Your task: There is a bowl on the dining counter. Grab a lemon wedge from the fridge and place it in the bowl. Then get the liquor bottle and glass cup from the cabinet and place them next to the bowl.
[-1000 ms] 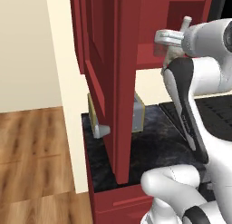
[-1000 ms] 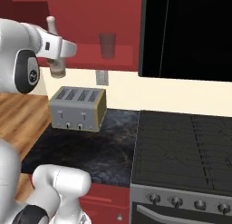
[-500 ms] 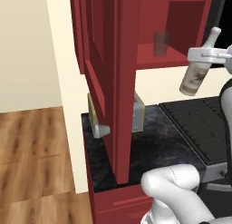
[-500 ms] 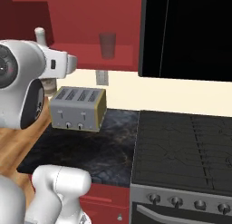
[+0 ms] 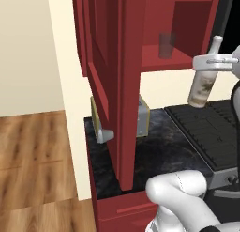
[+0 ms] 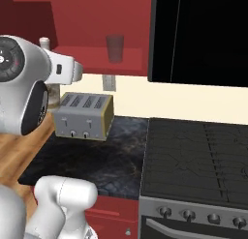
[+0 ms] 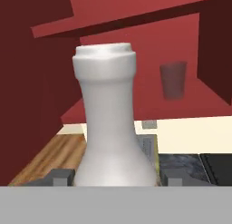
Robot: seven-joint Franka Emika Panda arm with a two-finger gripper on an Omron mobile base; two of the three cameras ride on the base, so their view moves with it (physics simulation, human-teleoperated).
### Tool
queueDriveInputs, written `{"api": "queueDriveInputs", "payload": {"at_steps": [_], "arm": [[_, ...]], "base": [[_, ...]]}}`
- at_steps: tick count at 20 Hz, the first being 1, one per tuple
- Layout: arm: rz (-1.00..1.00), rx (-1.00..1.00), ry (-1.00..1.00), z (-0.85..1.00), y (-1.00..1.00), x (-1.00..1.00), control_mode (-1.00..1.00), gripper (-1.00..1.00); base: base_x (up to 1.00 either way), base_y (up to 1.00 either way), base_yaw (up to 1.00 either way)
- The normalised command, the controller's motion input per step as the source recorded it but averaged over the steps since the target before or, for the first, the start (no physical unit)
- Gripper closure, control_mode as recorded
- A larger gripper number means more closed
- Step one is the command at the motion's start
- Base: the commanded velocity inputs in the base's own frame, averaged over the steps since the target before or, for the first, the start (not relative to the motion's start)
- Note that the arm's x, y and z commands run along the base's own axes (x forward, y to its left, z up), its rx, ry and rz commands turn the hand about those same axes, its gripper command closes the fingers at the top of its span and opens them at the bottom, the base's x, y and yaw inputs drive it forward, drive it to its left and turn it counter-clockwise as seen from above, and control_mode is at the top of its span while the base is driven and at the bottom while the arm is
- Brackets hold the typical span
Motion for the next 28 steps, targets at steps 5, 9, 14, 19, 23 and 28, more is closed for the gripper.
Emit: {"api": "queueDriveInputs", "payload": {"at_steps": [5,9,14,19,23,28], "arm": [[0.0,-0.07,0.25,-0.36,0.06,0.06,-1.0,1.0],[0.0,0.0,0.0,0.0,0.0,0.0,1.0,1.0],[0.0,0.0,0.0,0.0,0.0,0.0,1.0,1.0],[0.0,0.0,0.0,0.0,0.0,0.0,1.0,1.0],[0.0,0.0,0.0,0.0,0.0,0.0,1.0,1.0],[0.0,0.0,0.0,0.0,0.0,0.0,1.0,1.0]], "base": [[0.0,0.0,0.0],[-0.5,0.0,0.0],[-1.0,0.0,0.0],[-1.0,-0.27,-0.16],[-0.86,-0.63,-0.54],[-0.32,-0.51,-0.74]]}}
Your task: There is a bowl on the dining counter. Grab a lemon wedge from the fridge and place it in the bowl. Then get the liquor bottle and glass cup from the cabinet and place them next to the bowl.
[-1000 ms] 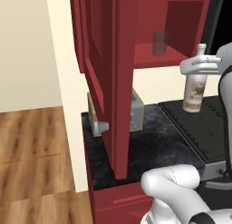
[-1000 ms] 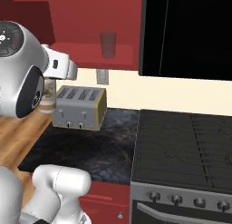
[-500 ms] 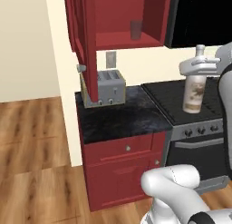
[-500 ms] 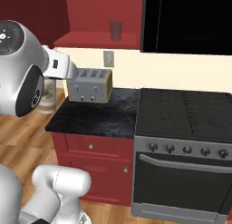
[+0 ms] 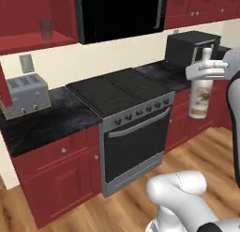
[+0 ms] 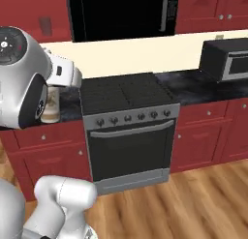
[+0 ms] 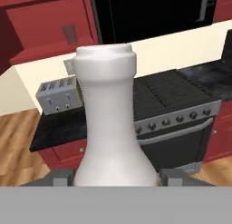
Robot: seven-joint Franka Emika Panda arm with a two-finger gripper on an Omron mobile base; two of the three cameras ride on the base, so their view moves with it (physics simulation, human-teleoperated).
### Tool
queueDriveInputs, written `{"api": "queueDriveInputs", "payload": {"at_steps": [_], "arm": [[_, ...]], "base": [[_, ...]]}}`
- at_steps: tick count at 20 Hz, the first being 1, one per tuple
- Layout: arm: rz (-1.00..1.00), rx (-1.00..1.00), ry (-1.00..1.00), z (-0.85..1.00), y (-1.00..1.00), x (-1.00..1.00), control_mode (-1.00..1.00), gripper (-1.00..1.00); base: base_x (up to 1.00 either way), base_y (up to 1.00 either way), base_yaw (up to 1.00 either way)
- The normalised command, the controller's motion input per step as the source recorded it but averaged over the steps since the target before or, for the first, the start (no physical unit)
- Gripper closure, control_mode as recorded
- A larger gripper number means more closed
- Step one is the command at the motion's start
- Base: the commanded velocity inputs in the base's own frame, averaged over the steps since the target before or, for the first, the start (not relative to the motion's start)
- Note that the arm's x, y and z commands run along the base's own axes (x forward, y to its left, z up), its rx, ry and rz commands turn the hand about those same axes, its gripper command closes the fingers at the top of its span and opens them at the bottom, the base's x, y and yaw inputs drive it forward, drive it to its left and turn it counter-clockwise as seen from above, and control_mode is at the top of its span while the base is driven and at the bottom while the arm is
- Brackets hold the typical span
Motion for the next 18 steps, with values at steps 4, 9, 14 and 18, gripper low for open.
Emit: {"api": "queueDriveInputs", "payload": {"at_steps": [4,9,14,18], "arm": [[0.0,0.0,0.0,0.0,0.0,0.0,1.0,1.0],[0.0,0.0,0.0,0.0,0.0,0.0,1.0,1.0],[0.0,0.0,0.0,0.0,0.0,0.0,1.0,1.0],[0.0,0.0,0.0,0.0,0.0,0.0,1.0,1.0]], "base": [[-0.01,-0.38,-0.86],[0.0,-0.47,-0.84],[0.0,-0.6,-0.82],[0.0,-0.66,-0.81]]}}
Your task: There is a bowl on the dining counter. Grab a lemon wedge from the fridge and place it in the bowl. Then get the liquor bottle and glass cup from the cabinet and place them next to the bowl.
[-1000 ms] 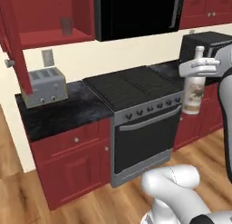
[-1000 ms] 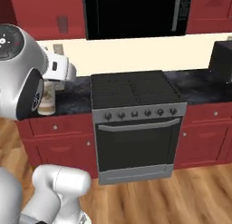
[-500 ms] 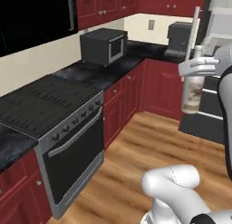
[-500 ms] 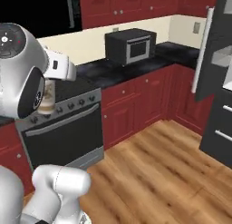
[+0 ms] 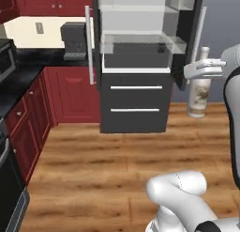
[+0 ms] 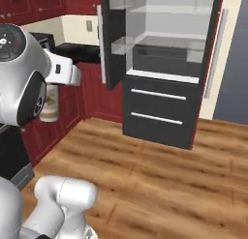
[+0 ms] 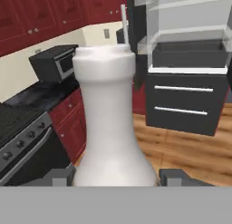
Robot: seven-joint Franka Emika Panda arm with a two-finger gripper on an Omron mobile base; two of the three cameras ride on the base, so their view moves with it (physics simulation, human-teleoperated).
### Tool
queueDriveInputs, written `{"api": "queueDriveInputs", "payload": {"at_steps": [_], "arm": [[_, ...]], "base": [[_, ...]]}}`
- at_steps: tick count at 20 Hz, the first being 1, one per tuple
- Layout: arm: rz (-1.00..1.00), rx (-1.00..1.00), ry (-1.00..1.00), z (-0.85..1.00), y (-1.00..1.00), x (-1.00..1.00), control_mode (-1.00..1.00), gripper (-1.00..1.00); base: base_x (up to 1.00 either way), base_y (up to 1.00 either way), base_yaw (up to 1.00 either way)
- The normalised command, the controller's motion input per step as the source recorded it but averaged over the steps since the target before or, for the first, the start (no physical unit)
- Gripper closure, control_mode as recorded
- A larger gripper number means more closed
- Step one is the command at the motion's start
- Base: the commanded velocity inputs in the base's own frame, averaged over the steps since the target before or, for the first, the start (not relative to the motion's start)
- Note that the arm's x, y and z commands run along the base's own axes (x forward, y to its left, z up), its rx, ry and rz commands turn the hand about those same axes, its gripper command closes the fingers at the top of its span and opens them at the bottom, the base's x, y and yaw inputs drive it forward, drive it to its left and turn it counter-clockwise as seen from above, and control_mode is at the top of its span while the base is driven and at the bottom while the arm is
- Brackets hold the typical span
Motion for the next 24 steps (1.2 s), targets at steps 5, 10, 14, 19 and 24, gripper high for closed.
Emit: {"api": "queueDriveInputs", "payload": {"at_steps": [5,10,14,19,24], "arm": [[0.0,0.0,0.0,0.0,0.0,0.0,1.0,1.0],[0.0,0.0,0.0,0.0,0.0,0.0,1.0,1.0],[0.0,0.0,0.0,0.0,0.0,0.0,1.0,1.0],[0.0,0.0,0.0,0.0,0.0,0.0,1.0,1.0],[0.0,0.0,0.0,0.0,0.0,0.0,1.0,1.0]], "base": [[0.0,-0.71,-0.8],[0.0,-0.77,-0.77],[0.0,-0.66,-0.76],[0.03,-0.54,-0.72],[0.2,-0.32,-0.66]]}}
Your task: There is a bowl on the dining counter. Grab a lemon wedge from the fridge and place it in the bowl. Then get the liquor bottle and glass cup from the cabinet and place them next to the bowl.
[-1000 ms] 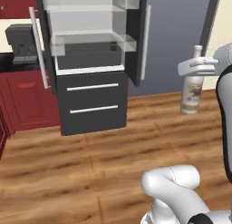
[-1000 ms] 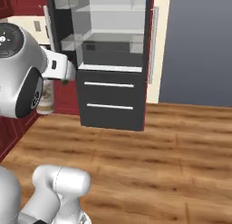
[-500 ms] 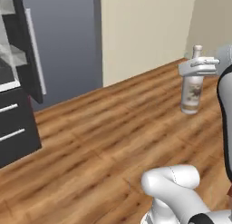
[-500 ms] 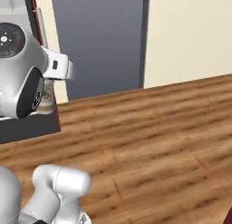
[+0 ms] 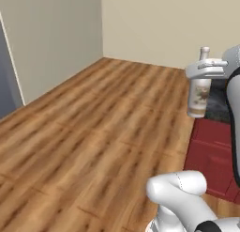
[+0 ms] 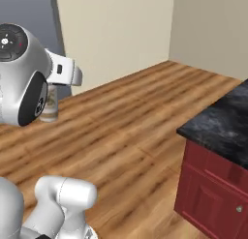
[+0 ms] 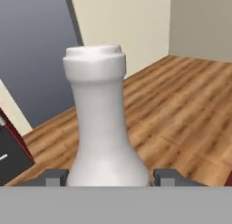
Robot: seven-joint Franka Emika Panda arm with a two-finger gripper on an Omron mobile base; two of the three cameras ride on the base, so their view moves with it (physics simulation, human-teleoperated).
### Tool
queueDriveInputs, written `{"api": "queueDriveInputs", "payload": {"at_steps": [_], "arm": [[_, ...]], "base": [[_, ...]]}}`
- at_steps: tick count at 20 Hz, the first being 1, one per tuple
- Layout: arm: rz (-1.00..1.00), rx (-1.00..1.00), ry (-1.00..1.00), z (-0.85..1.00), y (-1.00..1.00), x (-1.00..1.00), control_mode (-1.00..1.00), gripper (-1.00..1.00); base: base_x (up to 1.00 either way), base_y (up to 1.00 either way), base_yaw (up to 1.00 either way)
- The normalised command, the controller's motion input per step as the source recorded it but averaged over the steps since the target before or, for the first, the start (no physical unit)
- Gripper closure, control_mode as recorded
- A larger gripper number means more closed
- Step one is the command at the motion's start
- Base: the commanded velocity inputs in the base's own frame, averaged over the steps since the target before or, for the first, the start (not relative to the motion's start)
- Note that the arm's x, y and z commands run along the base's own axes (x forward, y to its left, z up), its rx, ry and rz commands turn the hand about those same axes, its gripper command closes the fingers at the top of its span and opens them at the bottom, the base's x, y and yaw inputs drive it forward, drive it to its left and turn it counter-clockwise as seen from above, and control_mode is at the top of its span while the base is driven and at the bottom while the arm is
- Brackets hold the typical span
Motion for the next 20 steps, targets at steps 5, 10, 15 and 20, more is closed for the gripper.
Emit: {"api": "queueDriveInputs", "payload": {"at_steps": [5,10,15,20], "arm": [[0.0,0.0,0.0,0.0,0.0,0.0,1.0,1.0],[0.0,0.0,0.0,0.0,0.0,0.0,1.0,1.0],[0.0,0.0,0.0,0.0,0.0,0.0,1.0,1.0],[0.0,0.0,0.0,0.0,0.0,0.0,1.0,1.0]], "base": [[0.52,0.25,-0.53],[0.52,0.98,-0.3],[0.68,1.0,-0.25],[0.98,0.9,-0.27]]}}
